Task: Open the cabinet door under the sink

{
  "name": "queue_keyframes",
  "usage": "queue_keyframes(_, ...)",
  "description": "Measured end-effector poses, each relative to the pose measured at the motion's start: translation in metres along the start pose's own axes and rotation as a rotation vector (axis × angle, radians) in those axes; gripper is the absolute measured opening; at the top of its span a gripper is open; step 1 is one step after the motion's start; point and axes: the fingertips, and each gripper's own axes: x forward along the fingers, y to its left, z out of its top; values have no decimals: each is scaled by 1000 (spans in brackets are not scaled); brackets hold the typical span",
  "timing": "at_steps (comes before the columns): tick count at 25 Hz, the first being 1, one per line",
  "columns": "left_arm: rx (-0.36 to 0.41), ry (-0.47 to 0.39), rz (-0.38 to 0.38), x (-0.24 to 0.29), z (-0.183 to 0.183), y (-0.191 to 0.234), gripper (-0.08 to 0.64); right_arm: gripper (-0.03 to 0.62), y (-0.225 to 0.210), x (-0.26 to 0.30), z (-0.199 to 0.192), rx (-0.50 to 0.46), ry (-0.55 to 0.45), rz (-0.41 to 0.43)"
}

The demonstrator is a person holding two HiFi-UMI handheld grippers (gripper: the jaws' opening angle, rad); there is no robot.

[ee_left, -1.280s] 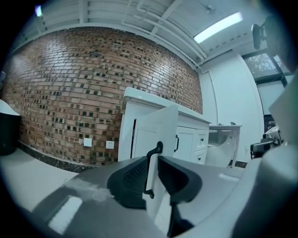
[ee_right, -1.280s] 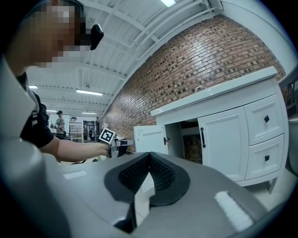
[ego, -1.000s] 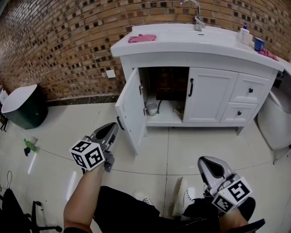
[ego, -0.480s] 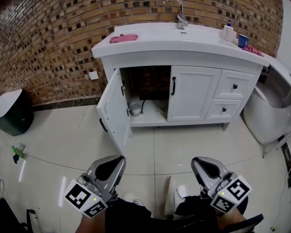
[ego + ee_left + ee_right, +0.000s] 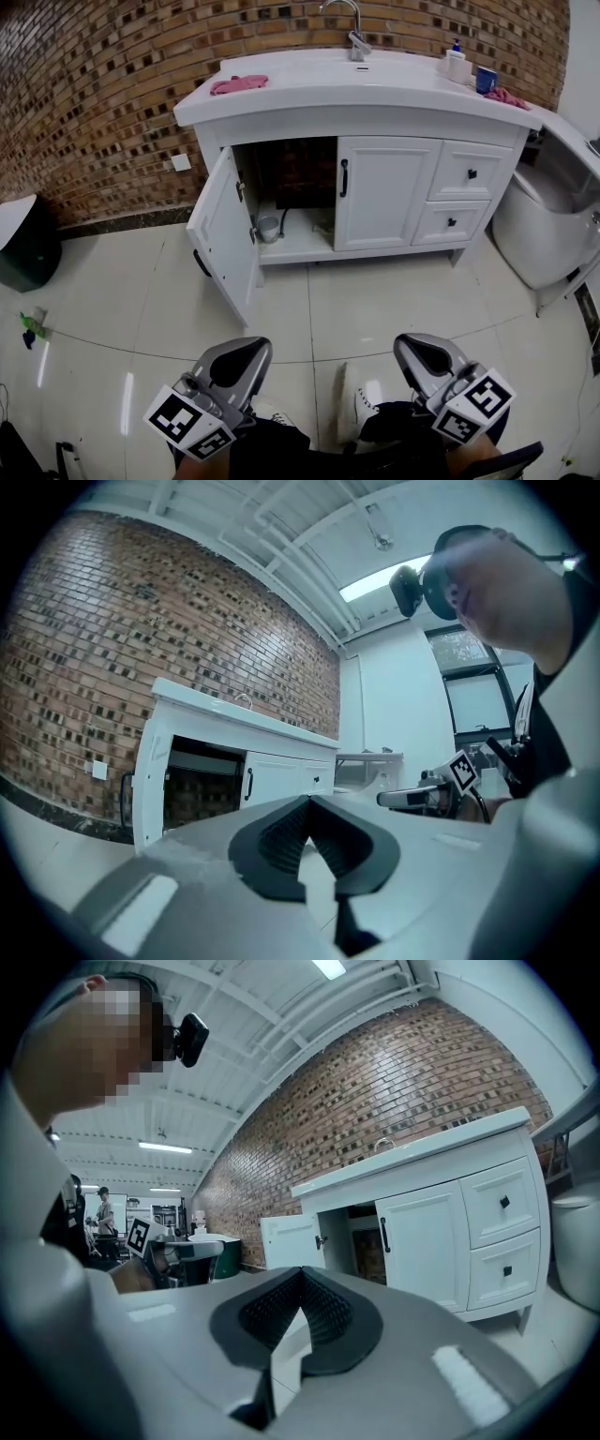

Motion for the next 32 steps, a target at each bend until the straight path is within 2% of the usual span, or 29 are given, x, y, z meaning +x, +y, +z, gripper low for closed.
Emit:
queue_keyframes(11,-2,14,-26,2,-5,-14,3,8,8,-3,2,-27,8,12)
queue_keyframes(25,-36,2,-2,8,-11,-3,3,8,1,6,-9,-29,33,0)
queue_keyframes(32,-21,9,-3,12,-14,-3,3,8,0,9,-8,-35,32,3)
